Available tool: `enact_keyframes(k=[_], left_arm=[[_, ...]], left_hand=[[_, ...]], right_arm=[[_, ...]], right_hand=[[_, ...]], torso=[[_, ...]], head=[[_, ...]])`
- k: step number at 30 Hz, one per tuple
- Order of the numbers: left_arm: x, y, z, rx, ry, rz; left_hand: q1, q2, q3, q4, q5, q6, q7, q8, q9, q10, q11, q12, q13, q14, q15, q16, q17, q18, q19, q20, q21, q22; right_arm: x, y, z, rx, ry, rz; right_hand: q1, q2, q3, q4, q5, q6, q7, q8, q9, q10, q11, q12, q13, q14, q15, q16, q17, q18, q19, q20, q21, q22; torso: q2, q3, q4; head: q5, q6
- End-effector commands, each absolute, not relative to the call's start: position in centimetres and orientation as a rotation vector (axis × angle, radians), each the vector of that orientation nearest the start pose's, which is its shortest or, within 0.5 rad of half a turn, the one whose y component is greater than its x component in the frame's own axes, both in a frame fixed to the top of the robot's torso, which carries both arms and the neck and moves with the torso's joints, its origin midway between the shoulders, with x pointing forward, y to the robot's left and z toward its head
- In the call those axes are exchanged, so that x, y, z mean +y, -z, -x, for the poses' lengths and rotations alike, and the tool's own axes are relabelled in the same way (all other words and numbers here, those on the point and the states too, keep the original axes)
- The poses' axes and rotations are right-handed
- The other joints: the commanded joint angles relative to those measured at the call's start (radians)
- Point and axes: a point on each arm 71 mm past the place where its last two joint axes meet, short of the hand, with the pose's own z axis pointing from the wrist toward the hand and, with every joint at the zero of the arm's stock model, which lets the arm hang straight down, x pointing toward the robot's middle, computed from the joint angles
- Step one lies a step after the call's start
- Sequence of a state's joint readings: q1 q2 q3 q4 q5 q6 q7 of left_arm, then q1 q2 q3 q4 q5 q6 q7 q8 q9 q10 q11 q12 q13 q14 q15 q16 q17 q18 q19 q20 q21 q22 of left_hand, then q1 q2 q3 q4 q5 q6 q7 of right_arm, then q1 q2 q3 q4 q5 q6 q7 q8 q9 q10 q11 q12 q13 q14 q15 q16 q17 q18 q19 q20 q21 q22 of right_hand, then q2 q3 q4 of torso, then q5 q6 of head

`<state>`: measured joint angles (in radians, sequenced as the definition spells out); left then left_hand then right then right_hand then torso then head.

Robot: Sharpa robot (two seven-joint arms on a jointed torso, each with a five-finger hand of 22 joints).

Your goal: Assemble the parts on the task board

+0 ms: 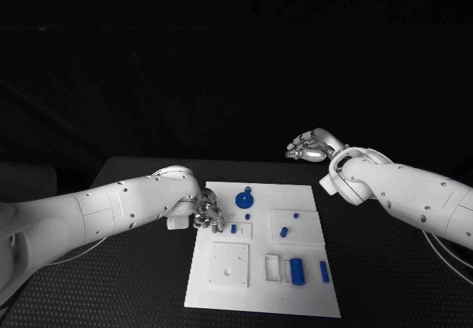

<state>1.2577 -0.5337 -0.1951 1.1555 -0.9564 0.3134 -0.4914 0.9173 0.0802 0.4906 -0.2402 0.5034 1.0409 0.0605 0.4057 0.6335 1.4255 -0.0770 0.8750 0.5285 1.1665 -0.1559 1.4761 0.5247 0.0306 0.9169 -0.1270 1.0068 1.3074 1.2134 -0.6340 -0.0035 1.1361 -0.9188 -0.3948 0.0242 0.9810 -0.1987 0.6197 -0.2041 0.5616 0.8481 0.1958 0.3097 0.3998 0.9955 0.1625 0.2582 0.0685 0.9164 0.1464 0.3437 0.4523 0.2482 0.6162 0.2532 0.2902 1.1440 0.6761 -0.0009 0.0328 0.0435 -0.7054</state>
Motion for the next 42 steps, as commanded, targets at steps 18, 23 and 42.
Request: enact_keyframes(k=[18, 23, 42], left_arm=[[16.4, 27.5, -51.2, 2.6, 0.345, 0.087], [16.3, 27.5, -51.3, 2.597, 0.339, 0.08], [15.4, 28.2, -51.5, 2.585, 0.305, 0.059]], left_hand=[[0.011, 0.002, 0.06, -0.053, 0.01, 0.041, -0.034, 0.001, 0.004, -0.003, -0.009, 0.007, -0.003, 0.019, -0.026, 0.005, -0.001, 0.001, 0.003, -0.131, 0.004, 0.02], [0.012, 0.002, 0.061, -0.053, 0.01, 0.041, -0.034, 0.001, 0.005, -0.003, -0.009, 0.008, -0.003, 0.019, -0.026, 0.005, -0.001, 0.001, 0.003, -0.131, 0.005, 0.02], [0.008, 0.006, 0.06, -0.052, 0.01, 0.042, -0.034, 0.001, 0.007, -0.004, -0.009, 0.011, -0.004, 0.019, -0.027, 0.005, -0.001, 0.001, 0.004, -0.131, 0.006, 0.019]], right_arm=[[-21.5, 18.7, -56.0, 1.604, -0.811, -0.413], [-21.5, 18.7, -56.0, 1.604, -0.811, -0.413], [-21.4, 18.7, -56.0, 1.605, -0.813, -0.412]], right_hand=[[0.008, 0.001, -0.001, 0.003, 0.004, -0.009, -0.001, 0.004, -0.002, 0.006, 0.003, -0.004, 0.0, -0.006, 0.001, -0.003, -0.001, 0.006, -0.005, 0.002, -0.005, 0.002], [0.007, 0.002, -0.001, 0.003, 0.004, -0.009, -0.001, 0.005, -0.002, 0.006, 0.003, -0.004, 0.0, -0.006, 0.001, -0.003, -0.001, 0.006, -0.005, 0.003, -0.005, 0.002], [0.007, 0.002, 0.0, 0.003, 0.004, -0.009, -0.001, 0.005, -0.002, 0.006, 0.003, -0.004, 0.0, -0.006, 0.001, -0.003, -0.001, 0.006, -0.005, 0.003, -0.006, 0.003]], torso=[[0.0, 0.0004, -0.0001], [0.0, 0.0005, -0.0001], [0.0, 0.0005, -0.0006]], head=[[-0.001, -0.001], [0.0, 0.0], [0.0, -0.001]])
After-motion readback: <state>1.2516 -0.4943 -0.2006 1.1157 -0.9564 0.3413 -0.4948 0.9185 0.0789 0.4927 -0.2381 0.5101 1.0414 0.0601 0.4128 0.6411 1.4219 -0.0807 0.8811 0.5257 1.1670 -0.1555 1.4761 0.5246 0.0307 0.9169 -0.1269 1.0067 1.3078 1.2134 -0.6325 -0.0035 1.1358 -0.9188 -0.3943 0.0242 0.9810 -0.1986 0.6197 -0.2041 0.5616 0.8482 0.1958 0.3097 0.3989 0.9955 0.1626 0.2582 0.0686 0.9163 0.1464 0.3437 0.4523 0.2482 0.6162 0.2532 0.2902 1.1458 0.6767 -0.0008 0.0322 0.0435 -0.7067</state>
